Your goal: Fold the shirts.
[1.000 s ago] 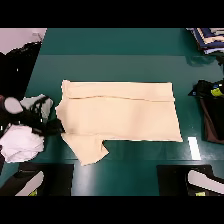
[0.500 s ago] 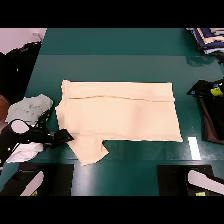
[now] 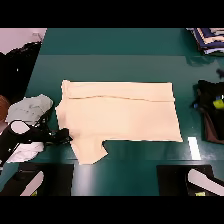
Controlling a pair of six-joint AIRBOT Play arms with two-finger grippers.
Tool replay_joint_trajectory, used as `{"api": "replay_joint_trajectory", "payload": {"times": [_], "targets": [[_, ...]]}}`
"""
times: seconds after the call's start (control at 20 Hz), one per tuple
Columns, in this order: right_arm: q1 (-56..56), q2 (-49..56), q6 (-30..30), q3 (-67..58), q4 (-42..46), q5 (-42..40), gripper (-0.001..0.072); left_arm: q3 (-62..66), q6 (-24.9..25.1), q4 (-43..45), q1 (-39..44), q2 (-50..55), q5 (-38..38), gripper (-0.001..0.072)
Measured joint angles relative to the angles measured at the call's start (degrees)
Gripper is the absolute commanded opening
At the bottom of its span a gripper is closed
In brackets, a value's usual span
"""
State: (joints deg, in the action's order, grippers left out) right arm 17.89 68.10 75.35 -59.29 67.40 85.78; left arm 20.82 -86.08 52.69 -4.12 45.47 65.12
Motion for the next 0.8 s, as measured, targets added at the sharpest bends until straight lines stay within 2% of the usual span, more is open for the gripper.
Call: {"api": "replay_joint_trajectory", "payload": {"times": [0.15,0.2,0.3,0.55,0.65,0.7,0.8], "targets": [[6.75,-2.25,0.00,11.21,0.74,0.22,0.0548,2.25,1.22,-0.26,0.00,-0.02,0.44,0.0027],[8.70,-2.58,0.00,14.43,0.39,0.15,0.0504,2.64,1.53,-0.26,0.00,0.00,0.46,0.0027],[11.69,-3.06,0.00,20.22,-0.50,-0.70,0.0485,3.21,1.97,-0.31,0.00,0.00,0.46,0.0027],[10.60,-3.48,0.02,27.17,-2.08,-3.56,0.0463,3.69,2.40,-0.44,0.00,0.00,0.46,0.0027],[8.48,-3.56,0.09,27.91,-2.36,-4.52,0.0408,3.76,2.43,-0.44,0.00,-0.02,0.46,0.0027],[7.43,-3.58,0.11,28.17,-2.43,-5.07,0.0309,3.76,2.47,-0.46,0.00,0.00,0.46,0.0027],[5.90,-3.61,0.09,28.52,-2.25,-6.75,0.0174,3.76,2.51,-0.46,0.00,-0.02,0.46,0.0027]]}}
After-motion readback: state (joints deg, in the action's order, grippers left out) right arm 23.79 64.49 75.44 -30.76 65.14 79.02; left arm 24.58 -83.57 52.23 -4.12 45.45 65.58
